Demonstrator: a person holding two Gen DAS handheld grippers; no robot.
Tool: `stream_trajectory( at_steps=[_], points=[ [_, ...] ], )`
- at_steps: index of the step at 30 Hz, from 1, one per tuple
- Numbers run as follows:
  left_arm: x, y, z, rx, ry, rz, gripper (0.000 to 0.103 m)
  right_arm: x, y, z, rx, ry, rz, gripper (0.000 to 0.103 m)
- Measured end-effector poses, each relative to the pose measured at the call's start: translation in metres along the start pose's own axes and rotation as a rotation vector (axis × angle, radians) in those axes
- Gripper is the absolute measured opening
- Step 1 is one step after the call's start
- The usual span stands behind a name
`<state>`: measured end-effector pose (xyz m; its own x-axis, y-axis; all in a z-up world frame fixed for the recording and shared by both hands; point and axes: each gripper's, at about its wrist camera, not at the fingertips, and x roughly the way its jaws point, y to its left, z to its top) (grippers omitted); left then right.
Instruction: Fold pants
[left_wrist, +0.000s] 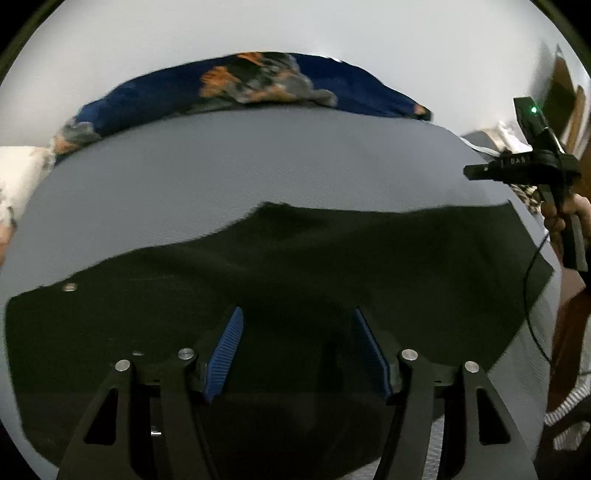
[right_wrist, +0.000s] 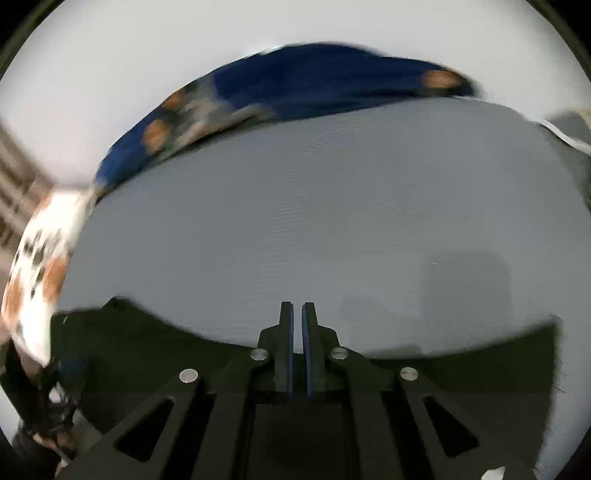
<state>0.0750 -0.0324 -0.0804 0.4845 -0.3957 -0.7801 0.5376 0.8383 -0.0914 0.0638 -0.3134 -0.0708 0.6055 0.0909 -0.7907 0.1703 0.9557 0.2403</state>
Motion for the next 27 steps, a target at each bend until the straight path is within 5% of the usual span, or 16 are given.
stream_trajectory(
  at_steps=[4,10,19,21,23,27],
  points=[
    [-0.002,0.028,-0.008,-0.047,0.006,0.039,0.062,0.041,0.064,0.011,-0.113,0.076,0.121,0.007],
    [-0.010,0.064,-0.017,-0.107,0.023,0.082,0.063,0.098,0.148,0.020,-0.283,0.213,0.258,0.028],
    [-0.005,0.079,-0.038,-0.139,0.102,0.079,0.062,0.149,0.201,0.023,-0.436,0.349,0.321,0.042],
    [-0.004,0.078,-0.040,-0.139,0.118,0.083,0.062,0.153,0.203,0.023,-0.453,0.356,0.325,0.036],
    [-0.004,0.078,-0.041,-0.139,0.121,0.083,0.062,0.152,0.209,0.024,-0.467,0.354,0.348,0.011],
    [-0.005,0.078,-0.043,-0.140,0.124,0.080,0.062,0.138,0.216,0.031,-0.494,0.261,0.324,0.006]
  ],
)
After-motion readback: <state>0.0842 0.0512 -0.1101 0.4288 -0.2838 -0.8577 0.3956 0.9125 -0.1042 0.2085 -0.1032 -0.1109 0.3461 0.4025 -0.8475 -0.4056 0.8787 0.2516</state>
